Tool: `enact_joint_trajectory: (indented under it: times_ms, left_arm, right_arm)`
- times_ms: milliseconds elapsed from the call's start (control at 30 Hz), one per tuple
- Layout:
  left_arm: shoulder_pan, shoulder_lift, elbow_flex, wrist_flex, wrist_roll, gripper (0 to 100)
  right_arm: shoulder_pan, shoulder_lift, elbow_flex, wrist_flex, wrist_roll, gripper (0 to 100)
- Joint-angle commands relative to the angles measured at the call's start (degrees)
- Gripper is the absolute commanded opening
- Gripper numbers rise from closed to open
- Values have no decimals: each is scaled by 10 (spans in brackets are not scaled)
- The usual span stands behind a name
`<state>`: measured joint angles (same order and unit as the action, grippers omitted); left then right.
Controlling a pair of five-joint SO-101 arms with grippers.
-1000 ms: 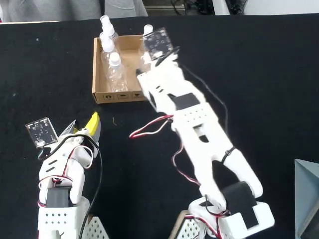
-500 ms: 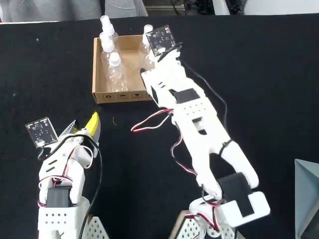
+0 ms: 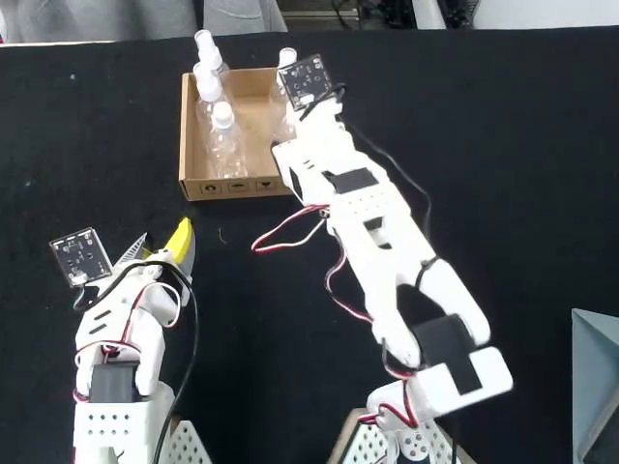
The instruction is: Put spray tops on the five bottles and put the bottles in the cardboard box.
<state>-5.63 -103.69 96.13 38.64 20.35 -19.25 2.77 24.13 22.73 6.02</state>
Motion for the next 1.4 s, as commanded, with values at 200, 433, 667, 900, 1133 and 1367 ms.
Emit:
enact_joint_trajectory:
  times_ms: [200,433,667,900,1133,1367]
  left_arm:
    - [-2,-1,13,0,-5,217]
    - [-3,-1,13,0,-5,217]
    - [-3,-1,13,0,-5,217]
    - [-3,-1,13,0,-5,217]
    - [-4,-1,13,1,-5,217]
    - [-4,-1,13,1,-5,217]
  right_arm:
    - [-6,37,-61,-4,45,100]
    - [-6,79,-85,-4,47,103]
    - [-6,92,-88,-4,47,103]
    - [-6,92,-89,-4,47,123]
    - [-6,97,-88,-3,47,183]
    - [-6,97,-88,-4,48,185]
